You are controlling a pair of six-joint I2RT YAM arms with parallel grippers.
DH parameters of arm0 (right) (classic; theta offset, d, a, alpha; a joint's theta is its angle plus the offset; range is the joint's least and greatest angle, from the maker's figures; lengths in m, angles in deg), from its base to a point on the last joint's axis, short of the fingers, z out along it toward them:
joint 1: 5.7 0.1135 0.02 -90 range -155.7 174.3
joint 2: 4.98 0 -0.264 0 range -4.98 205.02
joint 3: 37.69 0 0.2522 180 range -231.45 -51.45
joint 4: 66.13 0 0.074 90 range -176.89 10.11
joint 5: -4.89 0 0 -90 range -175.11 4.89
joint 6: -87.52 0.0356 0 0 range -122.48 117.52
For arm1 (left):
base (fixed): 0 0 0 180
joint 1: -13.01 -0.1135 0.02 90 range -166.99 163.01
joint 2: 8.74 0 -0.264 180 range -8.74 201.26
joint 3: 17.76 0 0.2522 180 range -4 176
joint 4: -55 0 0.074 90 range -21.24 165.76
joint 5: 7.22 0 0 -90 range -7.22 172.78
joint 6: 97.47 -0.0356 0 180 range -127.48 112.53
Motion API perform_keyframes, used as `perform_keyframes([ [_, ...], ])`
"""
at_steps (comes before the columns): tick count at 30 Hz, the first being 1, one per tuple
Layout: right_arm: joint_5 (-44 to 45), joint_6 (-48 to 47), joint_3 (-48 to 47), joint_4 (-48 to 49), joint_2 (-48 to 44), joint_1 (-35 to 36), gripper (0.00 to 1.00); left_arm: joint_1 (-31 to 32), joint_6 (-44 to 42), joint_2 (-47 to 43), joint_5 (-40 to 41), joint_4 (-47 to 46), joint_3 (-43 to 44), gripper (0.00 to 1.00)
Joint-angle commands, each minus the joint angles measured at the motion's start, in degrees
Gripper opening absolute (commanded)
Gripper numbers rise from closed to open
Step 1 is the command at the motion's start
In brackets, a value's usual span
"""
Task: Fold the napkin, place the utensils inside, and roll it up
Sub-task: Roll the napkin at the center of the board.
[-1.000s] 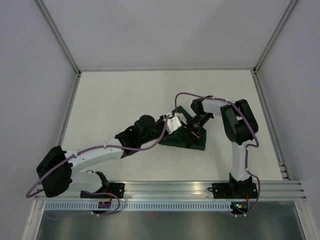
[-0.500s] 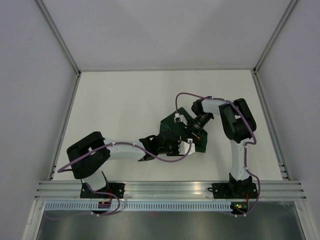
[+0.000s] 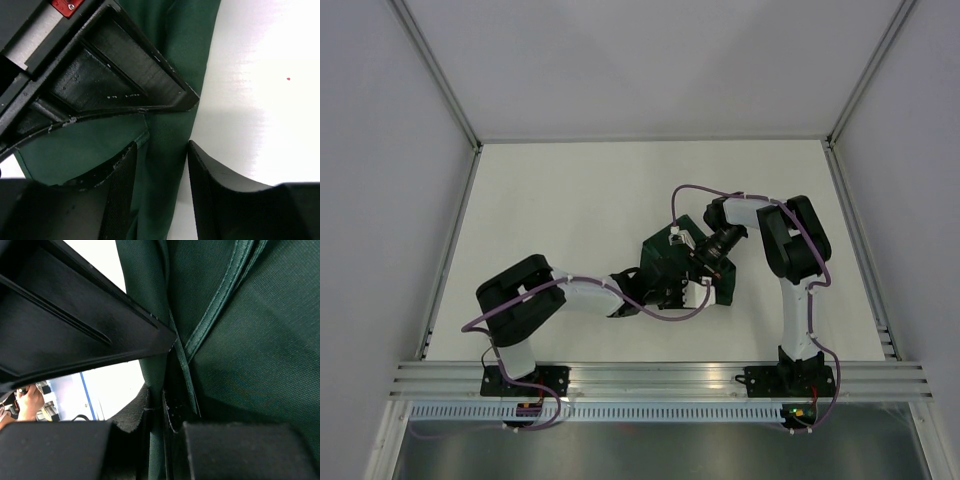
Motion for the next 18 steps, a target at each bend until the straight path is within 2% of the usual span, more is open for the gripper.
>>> perform_keyframes([
  [1, 11.77, -4.17, 0.28, 9.98, 3.90, -0.52, 0.01, -0.50, -0.16, 1.82, -3.33, 0.07, 2.63, 0.45],
  [3, 11.42, -4.09, 0.20, 9.98, 4.07, -0.44, 0.01, -0.85, 2.21, 2.52, -4.99, 1.83, 3.77, 0.37],
  [4, 11.34, -4.00, 0.11, 9.98, 4.07, -0.52, 0.01, -1.20, 3.00, 3.05, -5.70, 2.36, 4.04, 0.28],
  [5, 11.16, -4.00, 0.19, 9.98, 3.99, -0.52, 0.01, -1.20, 3.62, 3.23, -6.14, 2.71, 4.39, 0.23],
  [10, 10.81, -3.65, 0.46, 10.16, 3.72, -0.70, 0.02, -1.91, 7.83, 4.54, -10.35, 5.26, 5.62, 0.04],
  [18, 8.17, 0.47, 2.65, 13.58, -3.30, -1.66, 0.35, -5.59, 13.90, 8.06, -21.24, 10.54, 8.96, 0.02],
])
